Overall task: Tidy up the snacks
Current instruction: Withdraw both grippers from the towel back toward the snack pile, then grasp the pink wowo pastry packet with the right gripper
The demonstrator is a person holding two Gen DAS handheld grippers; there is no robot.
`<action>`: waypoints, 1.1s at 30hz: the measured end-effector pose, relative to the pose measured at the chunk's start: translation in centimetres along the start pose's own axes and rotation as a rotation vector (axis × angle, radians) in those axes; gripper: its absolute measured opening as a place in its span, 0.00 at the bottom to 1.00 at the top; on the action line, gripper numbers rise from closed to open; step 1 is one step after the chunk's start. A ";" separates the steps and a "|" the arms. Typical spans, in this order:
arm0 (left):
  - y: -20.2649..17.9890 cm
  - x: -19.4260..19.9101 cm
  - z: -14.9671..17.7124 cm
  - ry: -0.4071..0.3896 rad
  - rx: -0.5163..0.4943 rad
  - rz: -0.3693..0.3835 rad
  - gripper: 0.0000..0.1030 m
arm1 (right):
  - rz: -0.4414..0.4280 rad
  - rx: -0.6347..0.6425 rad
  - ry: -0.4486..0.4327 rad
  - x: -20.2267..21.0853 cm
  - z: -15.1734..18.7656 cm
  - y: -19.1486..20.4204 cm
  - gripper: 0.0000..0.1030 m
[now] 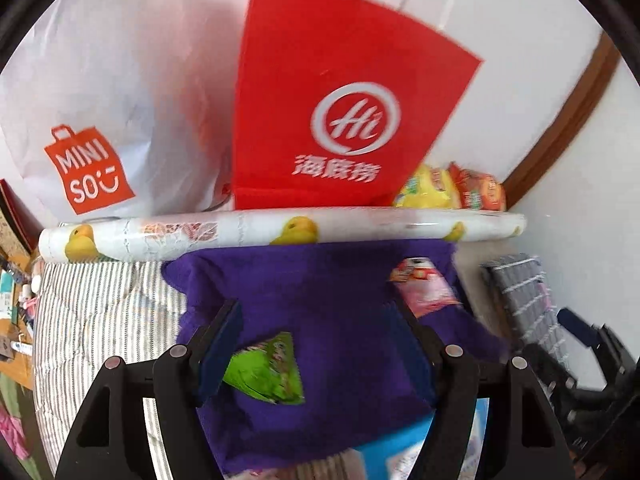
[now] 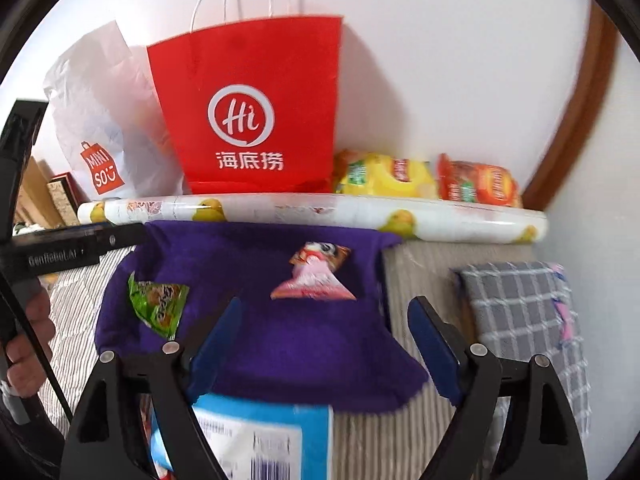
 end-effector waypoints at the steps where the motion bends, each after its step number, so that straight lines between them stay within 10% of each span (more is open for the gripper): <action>1: -0.4 0.6 0.0 -0.007 -0.007 0.007 0.70 | 0.002 -0.006 -0.011 0.9 0.3 -0.1 0.82; 12: -2.2 6.6 1.9 -0.061 -0.019 0.047 0.70 | 0.022 -0.039 -0.082 7.9 4.2 -0.5 0.82; 21: 0.9 10.2 6.7 -0.042 0.021 -0.019 0.70 | -0.160 -0.112 -0.017 10.4 8.9 2.2 0.81; 25: 2.1 11.5 9.1 -0.028 0.040 -0.037 0.70 | -0.206 -0.084 0.013 11.0 11.7 4.3 0.61; 33: 2.8 13.5 13.6 -0.013 0.038 -0.032 0.70 | -0.250 -0.084 0.045 11.9 16.1 6.0 0.56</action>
Point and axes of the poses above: each gripper's, at about its wrist camera, not at the fingertips, and x roughly against the way its jaws point, y to its left, z to its underside, the point moved 6 cm from there along -x, roughly the way its jaws point, and after that the axes turned 9 degrees about -y, right-handed, at the moved point
